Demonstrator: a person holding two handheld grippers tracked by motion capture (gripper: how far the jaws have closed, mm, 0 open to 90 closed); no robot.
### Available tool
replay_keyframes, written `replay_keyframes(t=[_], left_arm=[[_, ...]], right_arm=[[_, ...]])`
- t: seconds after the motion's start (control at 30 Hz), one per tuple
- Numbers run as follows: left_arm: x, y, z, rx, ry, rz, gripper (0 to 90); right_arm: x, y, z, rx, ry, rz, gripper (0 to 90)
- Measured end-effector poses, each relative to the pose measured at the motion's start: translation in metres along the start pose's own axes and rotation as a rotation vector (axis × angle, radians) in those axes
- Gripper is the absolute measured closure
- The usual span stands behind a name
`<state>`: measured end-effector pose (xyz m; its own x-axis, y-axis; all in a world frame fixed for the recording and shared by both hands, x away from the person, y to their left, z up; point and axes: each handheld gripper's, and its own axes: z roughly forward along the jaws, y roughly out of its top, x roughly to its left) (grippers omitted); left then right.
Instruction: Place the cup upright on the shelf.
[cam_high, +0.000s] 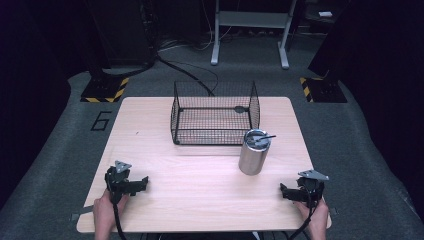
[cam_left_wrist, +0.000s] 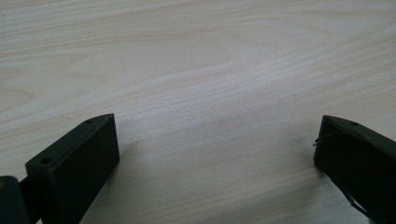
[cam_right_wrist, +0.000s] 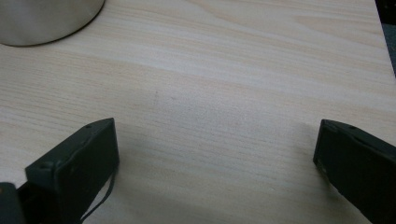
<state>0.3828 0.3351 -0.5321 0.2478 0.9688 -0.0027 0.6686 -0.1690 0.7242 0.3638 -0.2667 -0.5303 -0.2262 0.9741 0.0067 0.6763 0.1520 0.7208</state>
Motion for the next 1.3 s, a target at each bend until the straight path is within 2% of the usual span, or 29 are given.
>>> replay_keyframes(t=[0.63,0.73,1.0,1.3], left_arm=[[-0.0001,0.0,-0.0001,0.003,-0.001,-0.002,0.0],[-0.0002,0.0,-0.0002,0.003,-0.002,-0.003,0.0],[-0.0002,0.0,-0.0002,0.003,-0.002,-0.003,0.0],[-0.0002,0.0,-0.0002,0.003,-0.001,-0.003,0.0]], right_arm=[[-0.0008,0.0011,0.001,0.0,0.006,-0.011,0.0],[0.0004,0.0017,0.001,0.003,0.011,-0.001,0.0],[-0.0011,0.0021,0.0016,0.0,0.015,-0.015,0.0],[-0.0017,0.0049,0.0017,0.026,-0.002,0.009,0.0]])
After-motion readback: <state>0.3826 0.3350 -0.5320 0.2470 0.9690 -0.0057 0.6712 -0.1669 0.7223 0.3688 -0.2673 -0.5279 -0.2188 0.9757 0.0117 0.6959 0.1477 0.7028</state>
